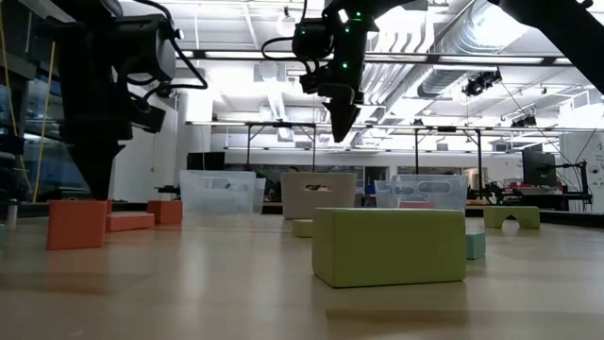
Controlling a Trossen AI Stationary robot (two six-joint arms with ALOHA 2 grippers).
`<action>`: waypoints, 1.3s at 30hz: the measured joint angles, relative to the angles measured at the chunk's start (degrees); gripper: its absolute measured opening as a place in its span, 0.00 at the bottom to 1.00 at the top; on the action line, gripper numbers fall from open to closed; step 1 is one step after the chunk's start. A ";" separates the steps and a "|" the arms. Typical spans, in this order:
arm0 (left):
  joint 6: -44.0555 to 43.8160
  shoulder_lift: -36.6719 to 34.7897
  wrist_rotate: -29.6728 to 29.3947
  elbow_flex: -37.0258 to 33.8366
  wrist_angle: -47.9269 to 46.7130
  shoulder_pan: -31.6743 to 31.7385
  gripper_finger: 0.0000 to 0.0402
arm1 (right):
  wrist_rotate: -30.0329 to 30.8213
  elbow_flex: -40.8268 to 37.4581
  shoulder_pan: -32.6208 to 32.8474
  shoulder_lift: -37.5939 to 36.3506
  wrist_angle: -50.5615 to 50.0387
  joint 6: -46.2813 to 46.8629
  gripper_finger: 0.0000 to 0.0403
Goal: Sort & place blocks by color
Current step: Put the orange block into the right transparent bin
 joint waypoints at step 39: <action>2.75 0.07 1.94 0.49 -1.02 5.83 0.53 | -0.02 0.00 0.01 0.00 0.02 0.00 0.42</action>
